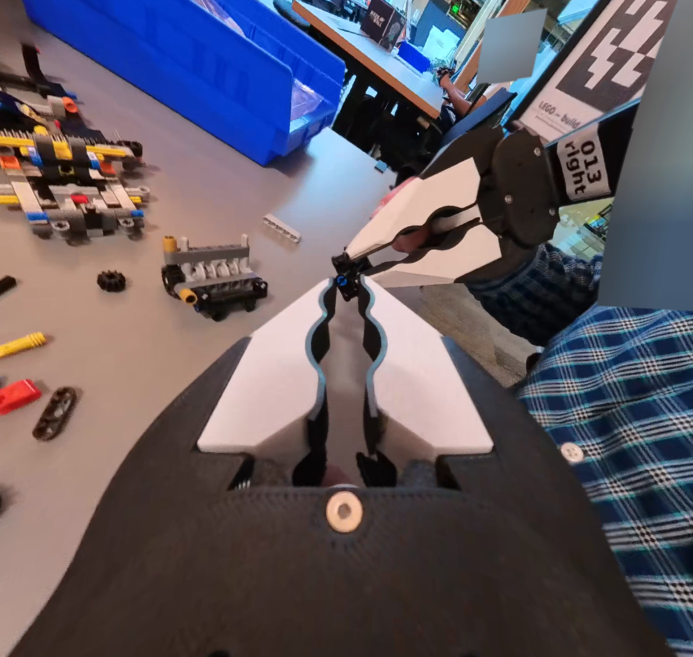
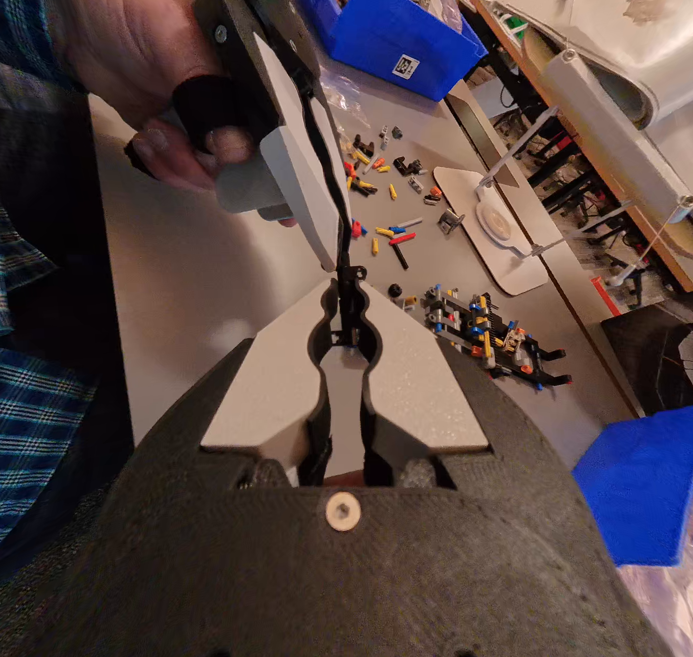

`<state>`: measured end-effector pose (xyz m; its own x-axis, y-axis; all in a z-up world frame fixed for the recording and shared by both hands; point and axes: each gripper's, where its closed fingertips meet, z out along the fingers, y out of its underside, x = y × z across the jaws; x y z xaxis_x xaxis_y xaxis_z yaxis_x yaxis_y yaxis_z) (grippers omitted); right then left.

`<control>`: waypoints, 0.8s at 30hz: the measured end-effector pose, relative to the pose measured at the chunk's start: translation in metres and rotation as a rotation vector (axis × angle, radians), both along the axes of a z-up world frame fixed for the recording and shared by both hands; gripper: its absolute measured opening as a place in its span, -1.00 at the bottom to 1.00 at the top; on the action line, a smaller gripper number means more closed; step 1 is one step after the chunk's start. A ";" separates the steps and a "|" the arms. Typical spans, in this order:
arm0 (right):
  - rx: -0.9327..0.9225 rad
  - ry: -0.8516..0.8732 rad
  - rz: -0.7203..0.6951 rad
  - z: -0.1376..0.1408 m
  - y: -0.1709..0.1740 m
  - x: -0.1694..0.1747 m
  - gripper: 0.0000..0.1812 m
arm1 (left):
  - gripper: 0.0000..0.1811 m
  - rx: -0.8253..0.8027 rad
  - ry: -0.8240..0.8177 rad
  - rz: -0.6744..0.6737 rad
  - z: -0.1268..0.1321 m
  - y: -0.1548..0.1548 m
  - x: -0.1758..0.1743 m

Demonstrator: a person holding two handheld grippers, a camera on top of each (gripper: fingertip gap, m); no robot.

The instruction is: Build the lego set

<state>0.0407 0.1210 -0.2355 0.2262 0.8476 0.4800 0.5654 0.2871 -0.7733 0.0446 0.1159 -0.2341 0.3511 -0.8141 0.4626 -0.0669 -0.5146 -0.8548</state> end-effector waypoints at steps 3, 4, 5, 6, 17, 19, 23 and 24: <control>-0.028 0.006 -0.005 -0.008 -0.006 -0.003 -0.95 | -0.92 -0.018 0.008 0.010 -0.008 -0.005 -0.003; -0.049 0.013 -0.003 -0.009 -0.007 -0.003 -0.95 | -0.93 -0.023 0.003 0.008 -0.010 -0.005 -0.004; -0.079 0.026 -0.002 -0.010 -0.008 -0.004 -0.95 | -0.94 -0.036 -0.001 0.008 -0.012 -0.006 -0.005; -0.120 0.038 0.006 -0.011 -0.009 -0.004 -0.92 | -0.94 -0.040 0.001 0.008 -0.014 -0.006 -0.005; -0.548 0.028 0.155 -0.012 -0.014 0.001 -0.90 | -0.95 0.199 0.129 -0.123 -0.002 -0.012 -0.001; -0.587 0.031 0.176 -0.010 -0.012 0.001 -0.94 | -0.94 0.229 0.151 -0.126 0.000 -0.008 -0.001; -0.636 0.038 0.174 -0.005 -0.001 0.002 -0.94 | -0.95 0.241 0.149 -0.119 0.005 0.003 0.000; -0.616 0.042 0.162 -0.003 0.003 0.002 -0.93 | -0.95 0.226 0.135 -0.112 0.007 0.007 0.000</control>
<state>0.0425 0.1243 -0.2381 0.0802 0.9904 -0.1128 0.5180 -0.1381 -0.8442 0.0446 0.1232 -0.2272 0.2992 -0.9285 0.2200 -0.2340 -0.2949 -0.9264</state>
